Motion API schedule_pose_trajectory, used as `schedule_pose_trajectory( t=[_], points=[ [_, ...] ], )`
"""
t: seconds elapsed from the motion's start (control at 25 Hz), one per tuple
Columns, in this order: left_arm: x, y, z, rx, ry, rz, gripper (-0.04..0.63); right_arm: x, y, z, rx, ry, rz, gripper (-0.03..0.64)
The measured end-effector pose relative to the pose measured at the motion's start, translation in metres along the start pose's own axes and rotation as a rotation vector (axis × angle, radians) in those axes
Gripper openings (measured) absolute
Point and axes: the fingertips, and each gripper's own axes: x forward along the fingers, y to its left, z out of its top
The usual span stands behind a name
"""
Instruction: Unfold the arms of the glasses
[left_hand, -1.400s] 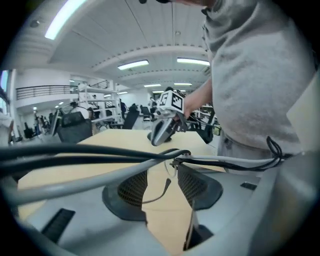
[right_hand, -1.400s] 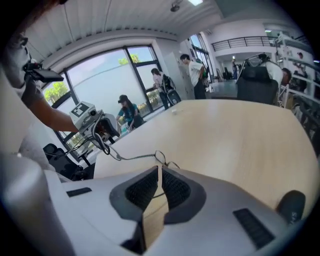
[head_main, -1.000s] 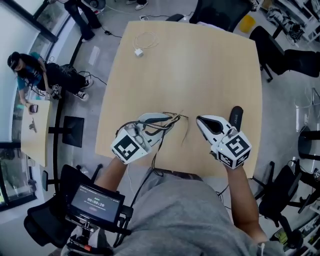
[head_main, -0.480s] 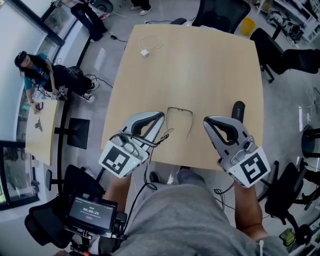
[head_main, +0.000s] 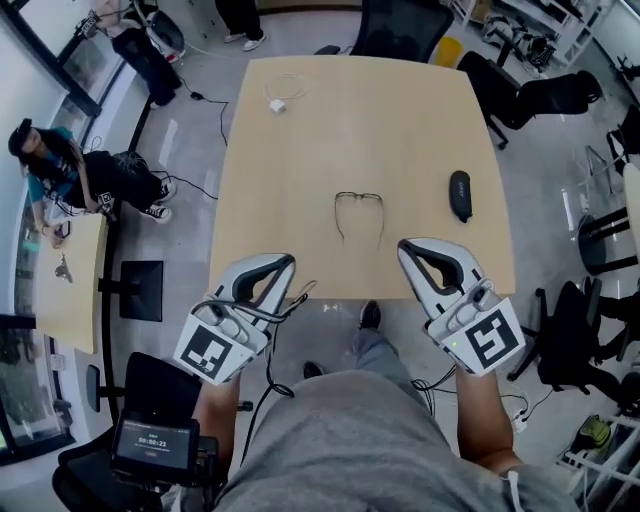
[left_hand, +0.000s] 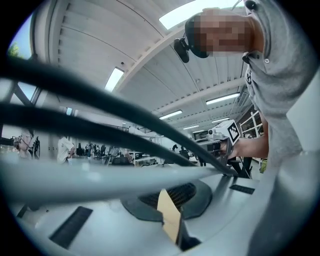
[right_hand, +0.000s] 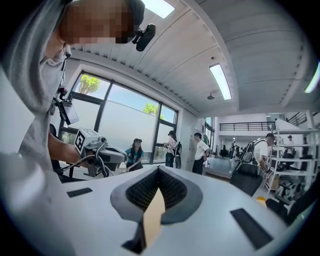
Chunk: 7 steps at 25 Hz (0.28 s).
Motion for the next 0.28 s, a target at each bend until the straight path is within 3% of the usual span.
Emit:
schedule_pose_trajectory(
  t=[0.28],
  points=[
    [-0.13, 0.013, 0.015, 0.086, 0.027, 0.005, 0.005, 0.028, 0.117, 0.034, 0.006, -0.012, 0.025, 0.008]
  ],
)
